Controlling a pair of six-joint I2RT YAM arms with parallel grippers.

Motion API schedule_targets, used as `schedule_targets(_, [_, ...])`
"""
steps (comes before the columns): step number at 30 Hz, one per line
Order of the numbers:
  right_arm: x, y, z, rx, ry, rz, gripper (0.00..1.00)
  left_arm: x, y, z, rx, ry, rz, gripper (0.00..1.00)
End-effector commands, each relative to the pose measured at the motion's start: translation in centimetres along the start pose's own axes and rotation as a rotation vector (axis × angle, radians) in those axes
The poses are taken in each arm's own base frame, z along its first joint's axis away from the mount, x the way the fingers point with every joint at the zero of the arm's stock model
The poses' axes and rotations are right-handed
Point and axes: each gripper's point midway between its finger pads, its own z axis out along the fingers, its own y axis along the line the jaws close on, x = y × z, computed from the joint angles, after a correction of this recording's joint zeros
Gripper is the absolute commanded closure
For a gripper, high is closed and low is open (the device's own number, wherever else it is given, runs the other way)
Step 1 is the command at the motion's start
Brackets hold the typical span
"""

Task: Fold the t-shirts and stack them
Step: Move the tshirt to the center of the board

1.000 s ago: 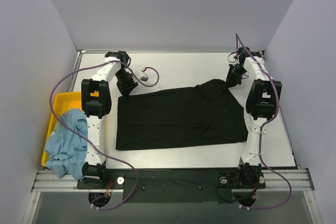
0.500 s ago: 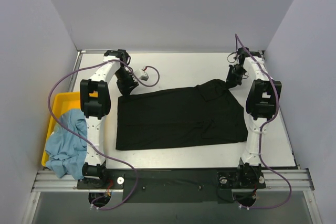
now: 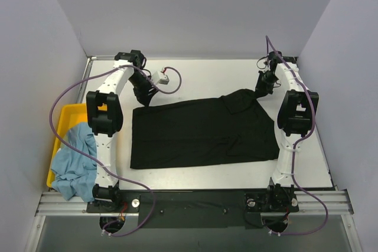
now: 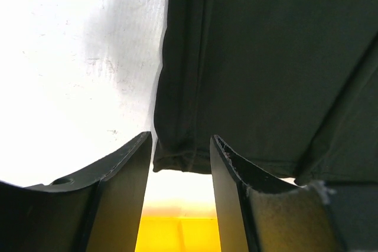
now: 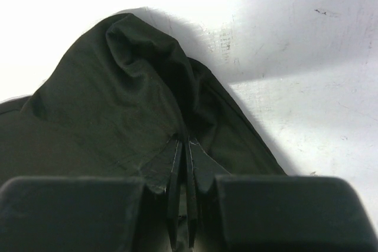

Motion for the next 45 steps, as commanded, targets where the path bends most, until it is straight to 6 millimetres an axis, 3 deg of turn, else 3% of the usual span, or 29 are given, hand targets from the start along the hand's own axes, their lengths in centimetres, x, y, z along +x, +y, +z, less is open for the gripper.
schedule_targets(1, [0.6, -0.1, -2.6, 0.022, -0.009, -0.017, 1.00, -0.3, -2.3, -1.9, 0.040, -0.009, -0.019, 0.47])
schedule_targets(4, [0.8, -0.1, -2.5, 0.018, -0.003, -0.016, 1.00, 1.7, -1.6, -0.4, 0.007, 0.056, -0.037, 0.47])
schedule_targets(8, [0.8, -0.1, -2.4, 0.018, -0.003, -0.016, 1.00, 3.4, -0.3, -0.1, -0.089, 0.139, 0.000, 0.47])
schedule_targets(15, [0.9, 0.0, -2.7, 0.013, -0.005, -0.016, 1.00, 4.4, 0.7, 0.8, -0.115, 0.172, -0.010, 0.50])
schedule_targets(20, [1.0, -0.1, -3.0, 0.013, -0.008, -0.022, 1.00, 4.4, 1.8, 0.8, -0.179, 0.175, -0.008, 0.58])
schedule_targets(22, [0.9, -0.1, -3.1, 0.011, -0.009, -0.019, 1.00, 4.4, 2.3, 0.6, -0.206, 0.176, -0.001, 0.65])
schedule_targets(24, [0.8, 0.1, -3.2, 0.004, -0.014, -0.017, 1.00, 4.3, 2.6, 0.5, -0.226, 0.174, 0.004, 0.83])
schedule_targets(25, [0.7, 0.1, -3.4, 0.000, -0.018, -0.014, 1.00, 4.2, 2.6, 0.4, -0.230, 0.171, 0.001, 0.98])
schedule_targets(31, [0.9, 0.6, -5.3, -0.044, -0.036, 0.018, 1.00, 3.0, 3.9, -2.0, -0.330, 0.141, -0.035, 1.00])
schedule_targets(36, [2.8, 0.9, -8.0, -0.090, -0.016, 0.028, 1.00, 2.3, 4.0, -4.6, -0.400, 0.113, -0.064, 1.00])
schedule_targets(41, [6.4, 0.1, -10.7, -0.077, 0.050, -0.003, 1.00, 1.6, 1.3, -6.0, -0.336, 0.064, -0.063, 1.00])
schedule_targets(45, [10.7, -0.8, -12.9, -0.089, 0.125, 0.024, 1.00, 1.7, -1.2, -6.9, -0.289, 0.053, -0.060, 1.00])
